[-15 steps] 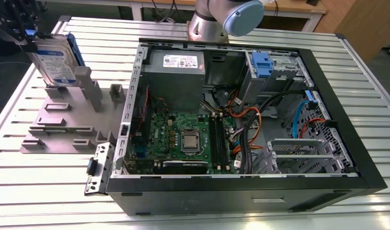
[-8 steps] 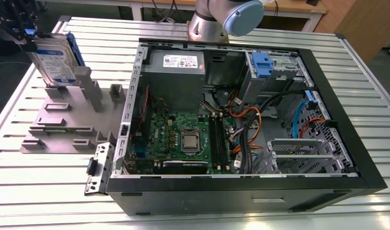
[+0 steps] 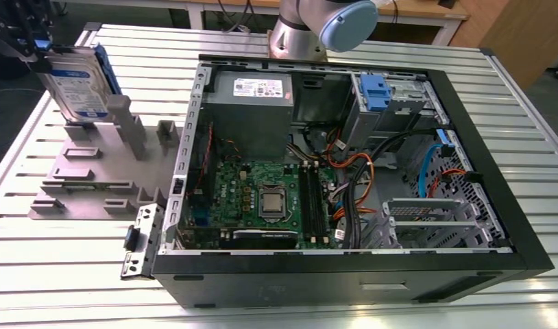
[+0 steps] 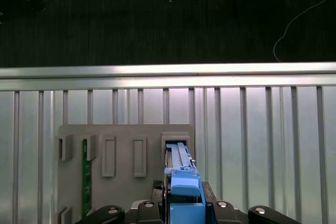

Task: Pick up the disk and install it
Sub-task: 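Pick up the disk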

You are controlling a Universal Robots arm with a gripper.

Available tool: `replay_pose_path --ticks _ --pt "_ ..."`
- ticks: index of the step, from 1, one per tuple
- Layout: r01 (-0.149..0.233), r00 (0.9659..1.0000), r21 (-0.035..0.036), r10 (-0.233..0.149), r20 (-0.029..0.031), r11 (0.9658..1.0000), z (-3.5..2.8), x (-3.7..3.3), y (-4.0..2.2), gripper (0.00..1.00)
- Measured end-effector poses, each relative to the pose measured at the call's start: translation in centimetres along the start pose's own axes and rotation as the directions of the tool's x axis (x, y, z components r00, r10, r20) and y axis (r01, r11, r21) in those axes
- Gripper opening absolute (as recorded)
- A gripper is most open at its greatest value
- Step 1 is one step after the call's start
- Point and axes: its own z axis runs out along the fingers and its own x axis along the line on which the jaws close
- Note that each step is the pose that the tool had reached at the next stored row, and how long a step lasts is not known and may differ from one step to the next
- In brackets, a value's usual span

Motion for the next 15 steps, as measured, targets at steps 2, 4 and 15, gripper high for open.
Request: replay_pose_path --ticks 2,4,15 --pt "0.000 1.0000 0.0000 0.000 0.0000 1.0000 -0.09 0.00 0.00 0.36" --pt "0.000 1.0000 0.0000 0.000 0.0000 1.0000 -0.17 0.00 0.00 0.36" --pt "0.000 1.0000 -0.0001 0.000 0.0000 1.0000 -0.54 0.01 0.01 0.36"
